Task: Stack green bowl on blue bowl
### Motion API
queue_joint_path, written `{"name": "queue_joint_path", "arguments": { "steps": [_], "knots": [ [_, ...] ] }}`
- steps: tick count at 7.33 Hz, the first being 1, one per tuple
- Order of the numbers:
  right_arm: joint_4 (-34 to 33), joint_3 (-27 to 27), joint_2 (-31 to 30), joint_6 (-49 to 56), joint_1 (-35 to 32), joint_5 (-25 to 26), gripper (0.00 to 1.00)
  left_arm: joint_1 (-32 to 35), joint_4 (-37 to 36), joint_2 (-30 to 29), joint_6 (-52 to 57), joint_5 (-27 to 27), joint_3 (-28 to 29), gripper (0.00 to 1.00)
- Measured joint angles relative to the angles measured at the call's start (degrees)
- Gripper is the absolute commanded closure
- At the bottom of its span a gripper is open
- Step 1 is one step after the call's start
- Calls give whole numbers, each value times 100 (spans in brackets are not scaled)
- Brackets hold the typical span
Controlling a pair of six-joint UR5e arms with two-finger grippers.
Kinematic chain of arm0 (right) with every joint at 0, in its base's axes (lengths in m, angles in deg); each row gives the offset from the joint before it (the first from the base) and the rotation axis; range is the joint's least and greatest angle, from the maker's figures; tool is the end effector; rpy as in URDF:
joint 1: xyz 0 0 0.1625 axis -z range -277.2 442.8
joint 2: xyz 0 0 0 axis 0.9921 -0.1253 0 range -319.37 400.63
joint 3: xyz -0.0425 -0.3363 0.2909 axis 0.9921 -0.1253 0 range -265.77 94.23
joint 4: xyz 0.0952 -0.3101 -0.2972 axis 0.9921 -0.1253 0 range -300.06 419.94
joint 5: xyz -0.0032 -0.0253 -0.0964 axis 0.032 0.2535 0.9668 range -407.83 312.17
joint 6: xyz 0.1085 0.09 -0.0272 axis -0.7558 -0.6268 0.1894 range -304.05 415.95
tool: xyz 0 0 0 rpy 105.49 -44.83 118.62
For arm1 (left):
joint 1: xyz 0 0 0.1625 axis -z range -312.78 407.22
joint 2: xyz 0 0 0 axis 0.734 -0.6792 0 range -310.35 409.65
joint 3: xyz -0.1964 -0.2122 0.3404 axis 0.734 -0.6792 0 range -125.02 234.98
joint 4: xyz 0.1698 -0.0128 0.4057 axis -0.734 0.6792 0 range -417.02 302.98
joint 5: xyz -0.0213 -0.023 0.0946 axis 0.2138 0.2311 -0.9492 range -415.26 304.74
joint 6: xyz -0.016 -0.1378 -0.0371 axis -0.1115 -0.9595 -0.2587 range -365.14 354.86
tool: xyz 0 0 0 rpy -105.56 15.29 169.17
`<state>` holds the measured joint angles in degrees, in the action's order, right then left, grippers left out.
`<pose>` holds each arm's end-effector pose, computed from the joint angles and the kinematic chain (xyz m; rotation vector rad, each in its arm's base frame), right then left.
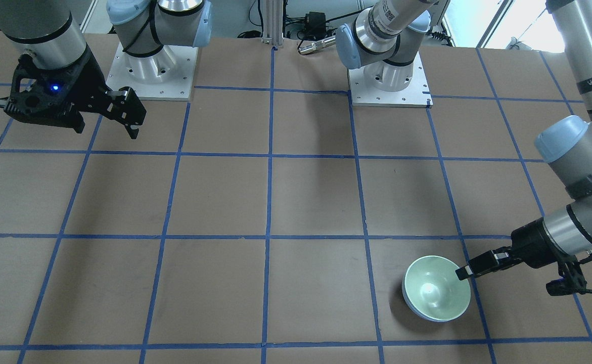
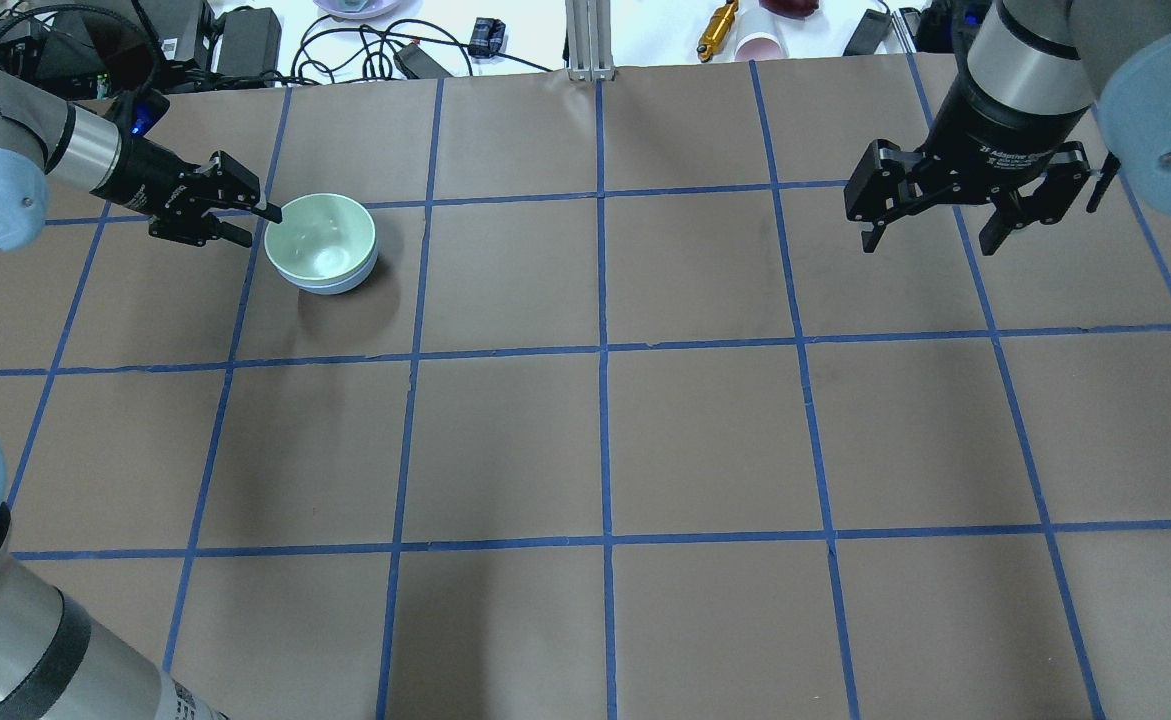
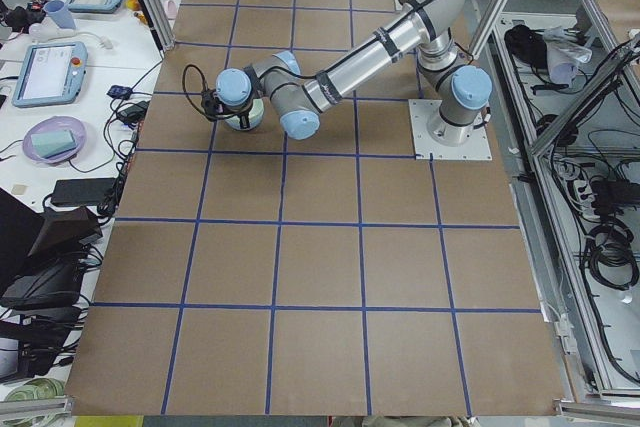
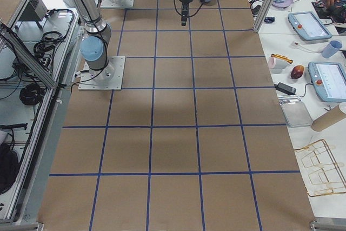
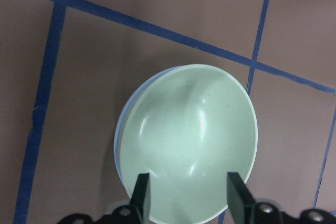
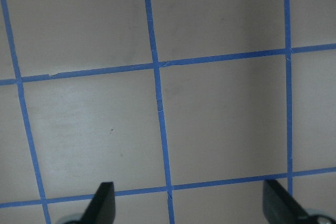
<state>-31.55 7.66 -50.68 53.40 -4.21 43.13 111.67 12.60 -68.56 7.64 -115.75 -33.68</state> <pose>0.1042 -0.5130 0.4489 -0.1508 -3.1211 -0.0170 0.1050 -0.6926 0.2310 0.3299 -2.5970 0.0861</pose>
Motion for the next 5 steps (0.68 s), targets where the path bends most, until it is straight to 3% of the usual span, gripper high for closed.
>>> {"name": "queue_joint_path", "arguments": {
  "steps": [2,5],
  "knots": [
    [0,0,0,0,0,0,0,37,-8,115,-183,-54,17,2],
    [0,0,0,0,0,0,0,625,197,617,-498,-1077,204,0]
  ]
}}
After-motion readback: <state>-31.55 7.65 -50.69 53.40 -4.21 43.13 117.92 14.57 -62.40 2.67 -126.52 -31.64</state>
